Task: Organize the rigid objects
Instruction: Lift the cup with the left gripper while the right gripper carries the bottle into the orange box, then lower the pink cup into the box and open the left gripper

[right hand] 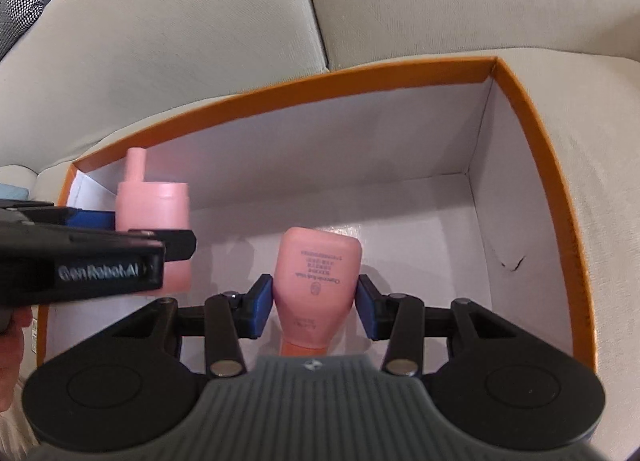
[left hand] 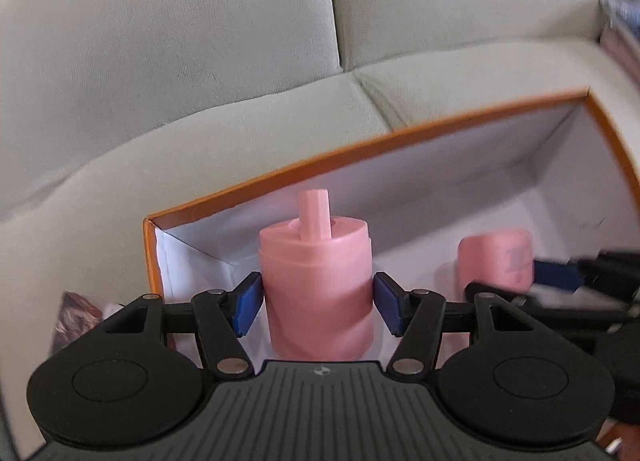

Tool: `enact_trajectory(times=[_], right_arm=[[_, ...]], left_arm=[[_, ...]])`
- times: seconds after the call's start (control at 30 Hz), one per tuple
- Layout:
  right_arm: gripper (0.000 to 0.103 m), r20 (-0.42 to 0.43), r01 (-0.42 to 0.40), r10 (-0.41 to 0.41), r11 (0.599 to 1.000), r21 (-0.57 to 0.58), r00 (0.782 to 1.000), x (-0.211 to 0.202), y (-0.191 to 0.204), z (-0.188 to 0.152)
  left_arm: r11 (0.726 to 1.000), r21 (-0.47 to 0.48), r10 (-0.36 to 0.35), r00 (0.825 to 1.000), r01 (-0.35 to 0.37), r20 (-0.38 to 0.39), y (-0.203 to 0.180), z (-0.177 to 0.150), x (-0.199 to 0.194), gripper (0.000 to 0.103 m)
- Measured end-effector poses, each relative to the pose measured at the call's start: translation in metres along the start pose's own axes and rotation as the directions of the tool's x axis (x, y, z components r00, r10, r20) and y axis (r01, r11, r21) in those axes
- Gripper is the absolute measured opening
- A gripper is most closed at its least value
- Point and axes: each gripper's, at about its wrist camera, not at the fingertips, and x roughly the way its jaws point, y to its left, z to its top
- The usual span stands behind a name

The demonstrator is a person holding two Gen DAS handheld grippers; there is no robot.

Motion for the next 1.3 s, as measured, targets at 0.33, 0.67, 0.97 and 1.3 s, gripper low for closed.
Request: enact_trajectory(times=[0.33,0.67,0.97,1.3], right_arm=[[0.046,-0.025,-0.030,0.030,1.000,0.009,0.999,0.012,0.003,0.004],[0.046,-0.065,-0.037,0.039,0.999,0.026,0.997,0.023,0.019,0.017],[0.046,-0.097,-0.070,0.076,0.996,0.063,0.992,0.039,0.043,0.027],[0.046,-0.078,-0.090,0.086,0.995,-0.042,0.993,0.048,0.057,0.040]], left_arm=[[1.000,0.010,-0.009,1.000,0.009,0.016,0.005,0.004,-0.003,0.070],[0.978,-0.117,-0.148,0.973,0.170,0.179,0.067,-0.010,-0.059,0.070],[0.918,-0.283,-0.253,0.960,0.278,0.122,0.119,-0.031,-0.054,0.048],[0.893,-0.296,-0.314,0.940,0.341,0.135,0.124,-0.037,-0.048,0.029]])
